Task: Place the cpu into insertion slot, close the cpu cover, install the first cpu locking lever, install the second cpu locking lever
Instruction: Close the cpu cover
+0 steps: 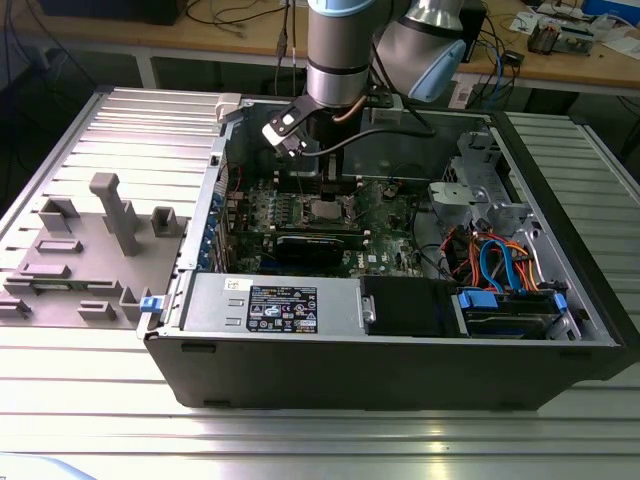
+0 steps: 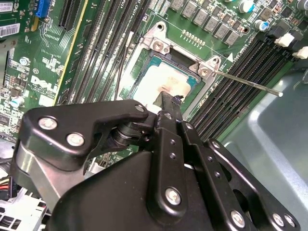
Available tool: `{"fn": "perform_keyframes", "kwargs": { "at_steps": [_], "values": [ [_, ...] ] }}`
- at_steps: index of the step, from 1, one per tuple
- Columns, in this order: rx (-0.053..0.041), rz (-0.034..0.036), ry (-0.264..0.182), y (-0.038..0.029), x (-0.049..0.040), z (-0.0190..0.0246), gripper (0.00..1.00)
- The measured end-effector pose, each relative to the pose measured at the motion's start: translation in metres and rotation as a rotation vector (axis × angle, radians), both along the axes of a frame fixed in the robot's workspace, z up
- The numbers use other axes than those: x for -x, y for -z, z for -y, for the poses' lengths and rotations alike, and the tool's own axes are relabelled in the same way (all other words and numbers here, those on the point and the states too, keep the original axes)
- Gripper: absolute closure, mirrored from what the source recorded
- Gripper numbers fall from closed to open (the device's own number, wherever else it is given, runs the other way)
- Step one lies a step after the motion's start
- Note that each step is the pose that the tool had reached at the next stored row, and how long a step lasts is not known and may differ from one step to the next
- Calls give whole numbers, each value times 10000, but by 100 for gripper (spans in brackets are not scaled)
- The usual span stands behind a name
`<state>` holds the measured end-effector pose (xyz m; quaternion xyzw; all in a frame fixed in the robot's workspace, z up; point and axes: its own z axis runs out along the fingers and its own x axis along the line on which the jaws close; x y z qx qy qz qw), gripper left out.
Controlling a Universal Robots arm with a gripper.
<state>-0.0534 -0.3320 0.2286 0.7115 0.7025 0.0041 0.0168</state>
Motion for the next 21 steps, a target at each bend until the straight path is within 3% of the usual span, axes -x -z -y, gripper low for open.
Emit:
{"fn": "perform_keyframes", "kwargs": {
  "at_steps": [21],
  "values": [
    [2, 0, -1, -91, -1, 0, 89]
  ]
}}
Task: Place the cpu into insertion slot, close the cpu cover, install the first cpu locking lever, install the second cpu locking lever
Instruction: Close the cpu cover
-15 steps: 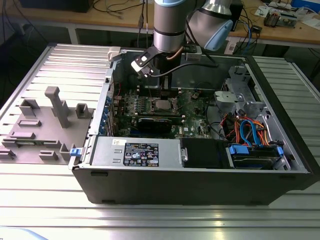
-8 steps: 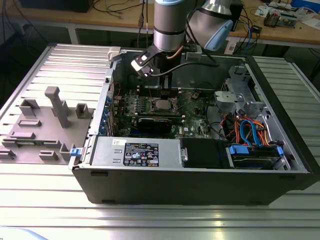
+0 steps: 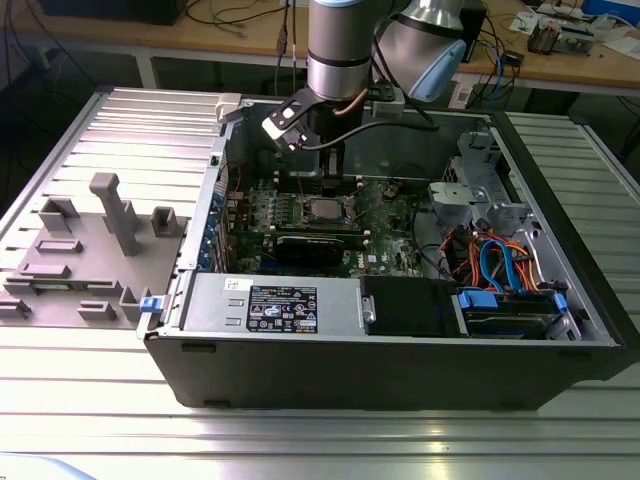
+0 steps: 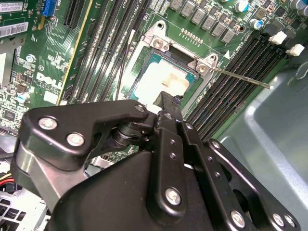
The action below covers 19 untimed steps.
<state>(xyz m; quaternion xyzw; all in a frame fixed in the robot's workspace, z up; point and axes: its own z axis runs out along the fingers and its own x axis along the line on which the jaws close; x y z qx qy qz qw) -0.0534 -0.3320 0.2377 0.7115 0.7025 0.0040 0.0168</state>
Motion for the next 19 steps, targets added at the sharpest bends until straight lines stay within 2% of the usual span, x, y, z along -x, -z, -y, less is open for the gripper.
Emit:
{"fn": "perform_keyframes", "kwargs": {
  "at_steps": [11, 19],
  "values": [
    [-2, 1, 1, -1, -23, -1, 89],
    [0, 0, 1, -53, -23, 0, 89]
  ]
}}
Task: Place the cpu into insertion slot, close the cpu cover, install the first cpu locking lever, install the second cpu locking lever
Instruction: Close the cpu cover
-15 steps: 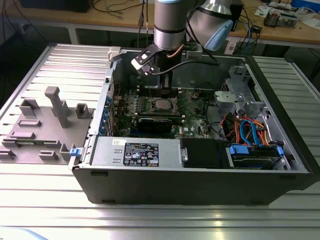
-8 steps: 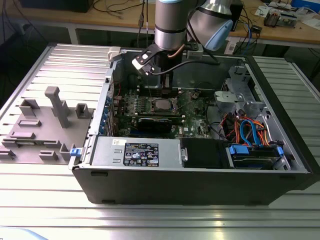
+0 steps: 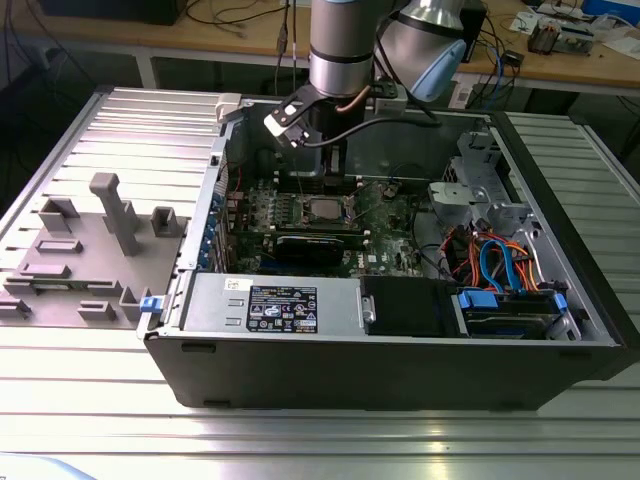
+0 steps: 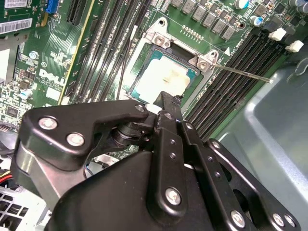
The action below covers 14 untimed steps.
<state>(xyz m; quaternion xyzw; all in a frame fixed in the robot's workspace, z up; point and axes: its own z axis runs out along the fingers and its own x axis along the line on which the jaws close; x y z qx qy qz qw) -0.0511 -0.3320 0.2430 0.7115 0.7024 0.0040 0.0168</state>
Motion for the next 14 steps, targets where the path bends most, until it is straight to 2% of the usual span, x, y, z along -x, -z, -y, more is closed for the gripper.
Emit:
{"fn": "perform_keyframes", "kwargs": {
  "at_steps": [4, 14],
  "values": [
    [1, -1, 0, -42, 0, 0, 89],
    [0, 0, 0, -53, -30, 0, 89]
  ]
}}
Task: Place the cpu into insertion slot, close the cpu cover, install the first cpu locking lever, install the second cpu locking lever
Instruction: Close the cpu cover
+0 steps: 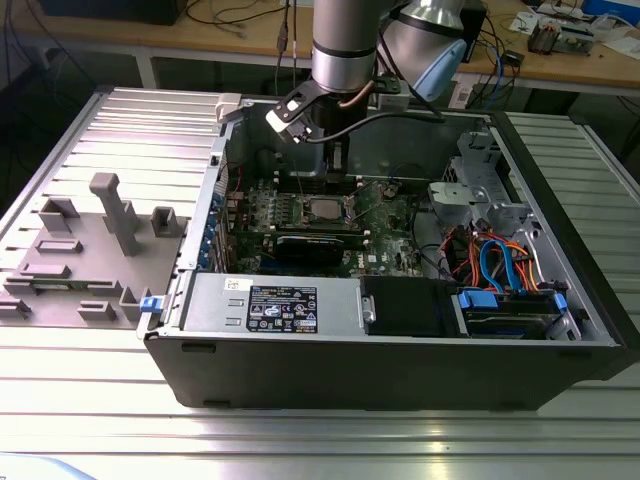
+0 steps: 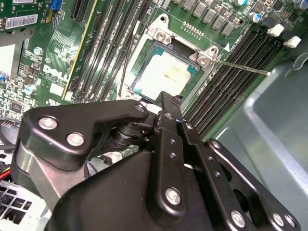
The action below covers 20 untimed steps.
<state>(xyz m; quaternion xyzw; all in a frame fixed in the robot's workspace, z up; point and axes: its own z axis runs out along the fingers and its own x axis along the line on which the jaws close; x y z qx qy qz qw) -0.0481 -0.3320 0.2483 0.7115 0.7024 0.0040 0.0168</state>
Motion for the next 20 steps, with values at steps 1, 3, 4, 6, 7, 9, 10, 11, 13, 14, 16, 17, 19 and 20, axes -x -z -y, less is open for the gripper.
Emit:
{"fn": "perform_keyframes", "kwargs": {
  "at_steps": [1, 3, 4, 6, 7, 9, 10, 11, 13, 14, 16, 17, 19, 20],
  "values": [
    [0, 0, 0, 0, -4, 0, 89],
    [0, 0, 0, 0, -11, 0, 89],
    [1, 0, 0, 0, -15, 0, 89],
    [1, -1, 0, 0, -22, 0, 89],
    [1, 0, 0, 0, -25, 0, 89],
    [1, 0, 0, 0, -28, 0, 89],
    [0, -1, 0, 0, -31, 0, 89],
    [0, 0, 0, 0, -33, 0, 89],
    [1, -1, 0, 0, -37, 0, 89],
    [0, 0, 0, 0, -40, 0, 89],
    [0, 0, 0, 0, -42, 0, 89],
    [0, 0, 0, 0, -44, 0, 89],
    [1, 0, 0, 0, -44, 0, 89],
    [1, -1, 0, 0, -44, 0, 89]
  ]
}}
